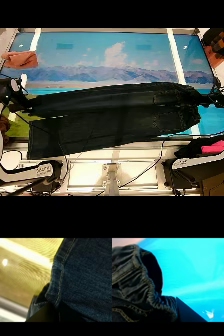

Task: Fold the clothes and pants, and hang the long-sleeved shirts on hangers.

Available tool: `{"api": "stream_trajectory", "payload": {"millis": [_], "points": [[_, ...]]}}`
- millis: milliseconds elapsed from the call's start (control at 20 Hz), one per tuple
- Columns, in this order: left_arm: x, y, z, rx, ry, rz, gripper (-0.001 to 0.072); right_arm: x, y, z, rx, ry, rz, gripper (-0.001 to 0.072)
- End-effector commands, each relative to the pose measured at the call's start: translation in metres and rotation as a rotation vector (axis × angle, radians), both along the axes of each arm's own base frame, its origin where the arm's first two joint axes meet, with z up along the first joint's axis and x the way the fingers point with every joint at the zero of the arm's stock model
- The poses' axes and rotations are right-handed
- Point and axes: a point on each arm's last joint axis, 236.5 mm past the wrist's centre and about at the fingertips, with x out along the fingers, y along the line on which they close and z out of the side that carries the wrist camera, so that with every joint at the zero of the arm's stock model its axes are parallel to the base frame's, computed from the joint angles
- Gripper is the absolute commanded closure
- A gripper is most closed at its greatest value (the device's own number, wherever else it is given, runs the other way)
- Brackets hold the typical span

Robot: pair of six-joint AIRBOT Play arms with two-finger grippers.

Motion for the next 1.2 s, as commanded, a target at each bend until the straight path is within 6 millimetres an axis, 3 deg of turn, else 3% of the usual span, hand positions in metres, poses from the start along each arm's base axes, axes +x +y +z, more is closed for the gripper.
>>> {"api": "stream_trajectory", "payload": {"millis": [0,50,100,150,250,550,650,900,1100,1150], "points": [[-0.019,0.002,-0.001,0.011,0.074,0.015,0.0647,-0.001,-0.002,0.0,-0.01,0.004,0.002,0.0662],[-0.018,0.002,-0.001,0.012,0.071,0.011,0.0447,-0.001,-0.002,-0.001,-0.012,0.006,0.003,0.0663],[-0.016,0.003,-0.002,0.013,0.065,0.006,0.0107,-0.001,-0.003,-0.001,-0.012,0.006,0.004,0.0662],[-0.014,0.003,-0.002,0.015,0.057,0.004,0.0007,-0.002,-0.003,-0.001,-0.013,0.007,0.004,0.0663],[-0.003,0.006,-0.002,0.025,0.012,-0.007,0.0009,-0.002,-0.003,-0.001,-0.014,0.007,0.006,0.0663],[0.083,0.005,0.01,0.028,-0.357,-0.053,0.001,-0.002,-0.003,-0.001,-0.017,0.006,0.015,0.0662],[0.102,0.002,0.008,-0.003,-0.435,-0.031,0.0011,-0.002,-0.002,-0.001,-0.018,0.005,0.015,0.0663],[0.118,-0.012,-0.029,-0.14,-0.413,-0.087,0.0012,-0.002,-0.002,-0.001,-0.019,0.005,0.018,0.0663],[0.12,-0.013,-0.053,-0.164,-0.382,-0.071,0.0072,-0.002,-0.002,-0.001,-0.018,0.005,0.018,0.0662],[0.123,-0.015,-0.056,-0.175,-0.394,-0.06,0.0151,-0.002,-0.002,-0.001,-0.018,0.006,0.018,0.0662]]}}
